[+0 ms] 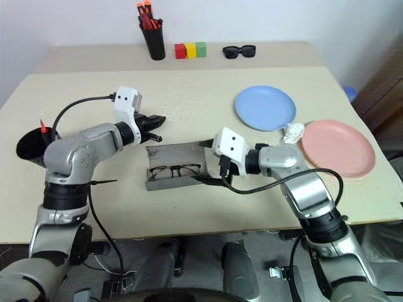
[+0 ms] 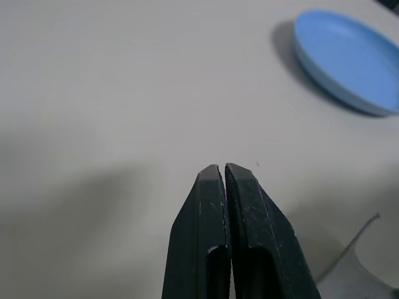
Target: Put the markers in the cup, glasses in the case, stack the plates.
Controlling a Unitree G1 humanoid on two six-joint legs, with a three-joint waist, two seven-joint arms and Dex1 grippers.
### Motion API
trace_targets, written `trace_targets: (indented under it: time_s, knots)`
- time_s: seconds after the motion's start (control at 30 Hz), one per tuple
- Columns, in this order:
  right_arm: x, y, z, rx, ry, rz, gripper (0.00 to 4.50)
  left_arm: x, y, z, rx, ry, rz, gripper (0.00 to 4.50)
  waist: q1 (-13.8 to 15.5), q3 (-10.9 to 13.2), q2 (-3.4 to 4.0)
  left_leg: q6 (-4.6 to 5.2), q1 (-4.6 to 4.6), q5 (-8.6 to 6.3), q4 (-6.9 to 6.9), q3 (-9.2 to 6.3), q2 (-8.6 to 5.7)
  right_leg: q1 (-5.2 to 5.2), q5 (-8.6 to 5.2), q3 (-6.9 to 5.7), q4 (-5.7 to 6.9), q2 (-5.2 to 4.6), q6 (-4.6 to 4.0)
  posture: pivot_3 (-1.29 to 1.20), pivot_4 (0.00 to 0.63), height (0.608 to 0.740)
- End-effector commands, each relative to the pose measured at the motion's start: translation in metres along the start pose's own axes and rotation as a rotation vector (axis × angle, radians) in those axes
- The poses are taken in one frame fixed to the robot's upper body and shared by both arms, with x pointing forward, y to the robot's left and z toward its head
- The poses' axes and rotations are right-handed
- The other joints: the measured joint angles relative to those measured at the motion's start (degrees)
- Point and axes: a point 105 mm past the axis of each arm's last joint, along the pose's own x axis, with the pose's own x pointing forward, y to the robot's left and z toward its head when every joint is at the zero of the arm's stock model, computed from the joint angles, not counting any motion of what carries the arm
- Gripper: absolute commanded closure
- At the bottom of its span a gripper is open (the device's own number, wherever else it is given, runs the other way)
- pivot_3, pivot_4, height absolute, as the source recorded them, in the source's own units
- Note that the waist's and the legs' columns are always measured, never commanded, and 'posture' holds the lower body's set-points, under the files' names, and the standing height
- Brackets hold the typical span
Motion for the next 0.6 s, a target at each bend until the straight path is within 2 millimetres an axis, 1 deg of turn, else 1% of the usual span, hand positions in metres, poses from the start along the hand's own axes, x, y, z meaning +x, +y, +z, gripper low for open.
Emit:
trace_targets:
  time_s: [0.03, 0.13, 0.27, 0.4, 0.5, 0.6]
  knots:
    - [-0.015, -0.002, 0.017, -0.037, -0.043, -0.081, 0.00, 0.007, -0.006, 0.002, -0.009, 0.094, -0.051, 4.43, -0.26, 0.00, 0.00, 0.00, 0.00, 0.00, 0.01, -0.02, 0.01, 0.01, 0.00, -0.02, 0.00, 0.02, 0.00, 0.00, 0.150, 0.740]
    - [-0.020, -0.002, 0.013, -0.019, -0.029, -0.121, 0.00, 0.009, -0.010, -0.005, -0.009, 0.167, -0.099, 4.43, -0.34, 0.00, 0.00, 0.00, 0.02, 0.00, 0.00, 0.00, 0.02, 0.03, 0.00, 0.00, -0.02, 0.01, 0.00, 0.00, 0.150, 0.740]
    - [-0.029, -0.007, 0.010, -0.006, -0.020, -0.165, 0.00, 0.009, -0.006, -0.016, 0.002, 0.256, -0.098, 4.43, -0.29, 0.00, 0.00, 0.00, 0.02, 0.00, 0.00, 0.00, 0.04, 0.02, 0.00, 0.01, -0.02, 0.00, -0.01, 0.00, 0.150, 0.740]
    - [-0.038, -0.014, 0.008, -0.008, -0.012, -0.186, 0.00, 0.004, -0.007, -0.020, 0.014, 0.270, -0.134, 4.43, -0.14, 0.01, -0.01, 0.00, 0.00, 0.00, 0.01, 0.00, 0.05, 0.02, -0.01, 0.01, -0.05, -0.01, -0.01, 0.00, 0.150, 0.740]
    - [-0.040, -0.013, 0.006, -0.007, -0.014, -0.176, 0.00, -0.002, -0.013, -0.022, 0.034, 0.260, -0.185, 4.43, -0.16, 0.01, -0.01, -0.01, -0.01, 0.00, 0.01, 0.00, 0.07, 0.03, -0.01, 0.02, -0.07, -0.02, -0.03, 0.00, 0.150, 0.740]
    - [-0.039, -0.012, 0.002, 0.001, -0.014, -0.166, 0.00, -0.012, -0.021, -0.024, 0.052, 0.240, -0.256, 4.43, -0.20, 0.01, 0.00, -0.01, 0.00, -0.01, -0.01, 0.01, 0.19, 0.02, -0.02, 0.03, -0.07, -0.04, -0.04, 0.00, 0.150, 0.740]
